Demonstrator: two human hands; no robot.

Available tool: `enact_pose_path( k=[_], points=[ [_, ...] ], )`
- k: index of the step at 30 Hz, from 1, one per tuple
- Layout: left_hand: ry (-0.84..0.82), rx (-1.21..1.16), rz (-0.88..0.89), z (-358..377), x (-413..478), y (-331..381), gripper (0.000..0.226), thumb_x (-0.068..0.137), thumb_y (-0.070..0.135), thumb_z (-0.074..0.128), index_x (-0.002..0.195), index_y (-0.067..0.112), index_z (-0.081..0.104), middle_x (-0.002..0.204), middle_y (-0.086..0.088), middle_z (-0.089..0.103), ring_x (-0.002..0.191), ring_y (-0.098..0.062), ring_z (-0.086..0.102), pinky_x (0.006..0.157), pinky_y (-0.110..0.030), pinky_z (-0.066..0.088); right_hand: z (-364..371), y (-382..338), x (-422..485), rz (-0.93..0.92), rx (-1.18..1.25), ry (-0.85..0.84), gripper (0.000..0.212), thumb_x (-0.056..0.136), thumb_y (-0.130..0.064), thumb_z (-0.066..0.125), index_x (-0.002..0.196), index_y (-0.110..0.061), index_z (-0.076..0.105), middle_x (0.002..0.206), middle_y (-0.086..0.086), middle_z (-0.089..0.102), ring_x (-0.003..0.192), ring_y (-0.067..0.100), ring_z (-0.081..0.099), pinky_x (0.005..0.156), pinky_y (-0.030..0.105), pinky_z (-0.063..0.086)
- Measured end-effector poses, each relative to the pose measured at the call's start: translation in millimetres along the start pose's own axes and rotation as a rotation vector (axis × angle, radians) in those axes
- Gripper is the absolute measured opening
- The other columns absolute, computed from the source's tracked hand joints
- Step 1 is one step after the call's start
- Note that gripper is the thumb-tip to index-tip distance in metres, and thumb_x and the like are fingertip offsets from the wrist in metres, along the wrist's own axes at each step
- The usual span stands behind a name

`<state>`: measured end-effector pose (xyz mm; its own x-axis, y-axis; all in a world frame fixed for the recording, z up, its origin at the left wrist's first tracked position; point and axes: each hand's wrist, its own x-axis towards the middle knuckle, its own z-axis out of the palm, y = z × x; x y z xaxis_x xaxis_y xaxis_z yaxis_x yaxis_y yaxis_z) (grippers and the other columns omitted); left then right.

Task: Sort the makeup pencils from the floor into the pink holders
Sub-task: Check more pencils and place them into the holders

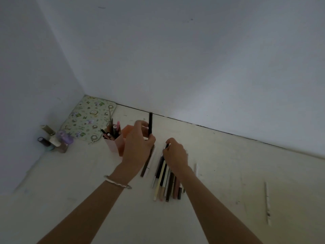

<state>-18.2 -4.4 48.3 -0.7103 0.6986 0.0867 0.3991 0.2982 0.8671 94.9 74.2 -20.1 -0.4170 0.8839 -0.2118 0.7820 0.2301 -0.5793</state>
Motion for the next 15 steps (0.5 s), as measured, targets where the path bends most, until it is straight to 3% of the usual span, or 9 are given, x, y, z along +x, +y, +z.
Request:
enact_pose_path(
  k=[2, 4, 6, 11, 15],
  points=[
    [0.035, -0.08, 0.029, -14.7, -0.3, 9.9, 0.045, 0.085, 0.009, 0.068, 0.124, 0.023, 0.05, 0.081, 0.015, 0.06, 0.073, 0.003, 0.062, 0.065, -0.01, 0.052, 15.5, -8.1, -2.5, -0.027, -0.065, -0.012, 0.031, 0.094, -0.019, 0.052, 0.124, -0.013, 0.053, 0.093, 0.004, 0.069, 0.078, 0.019, 0.065, 0.062, 0.027, 0.047],
    [0.046, -0.167, 0.035, -26.0, -1.9, 14.0, 0.068, 0.086, 0.006, 0.066, 0.143, 0.029, 0.037, 0.086, 0.012, 0.061, 0.075, -0.003, 0.065, 0.065, -0.017, 0.056, 31.0, -18.7, -4.6, -0.068, -0.123, -0.011, 0.028, 0.095, -0.03, 0.056, 0.118, -0.013, 0.053, 0.095, 0.003, 0.068, 0.082, 0.019, 0.064, 0.065, 0.03, 0.051],
    [0.066, -0.263, 0.041, -35.7, -3.4, 15.1, 0.082, 0.086, 0.003, 0.065, 0.15, 0.035, 0.024, 0.089, 0.005, 0.062, 0.075, -0.007, 0.066, 0.065, -0.017, 0.056, 44.2, -30.1, -6.2, -0.085, -0.147, -0.038, 0.026, 0.095, -0.034, 0.057, 0.111, -0.014, 0.052, 0.096, 0.004, 0.065, 0.085, 0.021, 0.063, 0.066, 0.033, 0.052],
    [0.151, -0.245, 0.065, -53.9, -1.6, 12.3, 0.081, 0.086, 0.001, 0.065, 0.151, 0.029, 0.026, 0.089, 0.01, 0.063, 0.073, 0.005, 0.064, 0.062, -0.002, 0.047, 66.1, -51.4, -6.1, -0.03, -0.109, -0.1, 0.023, 0.094, -0.02, 0.053, 0.114, -0.011, 0.046, 0.107, 0.01, 0.058, 0.096, 0.029, 0.06, 0.069, 0.036, 0.047],
    [0.176, -0.257, 0.069, -65.6, 1.5, 7.8, 0.079, 0.087, 0.002, 0.063, 0.15, 0.033, 0.028, 0.089, 0.012, 0.063, 0.074, 0.003, 0.066, 0.065, -0.01, 0.053, 65.6, -54.9, -5.9, -0.019, -0.039, -0.068, 0.038, 0.094, -0.008, 0.047, 0.129, -0.013, 0.035, 0.108, 0.011, 0.056, 0.089, 0.026, 0.062, 0.062, 0.032, 0.048]
  ],
)
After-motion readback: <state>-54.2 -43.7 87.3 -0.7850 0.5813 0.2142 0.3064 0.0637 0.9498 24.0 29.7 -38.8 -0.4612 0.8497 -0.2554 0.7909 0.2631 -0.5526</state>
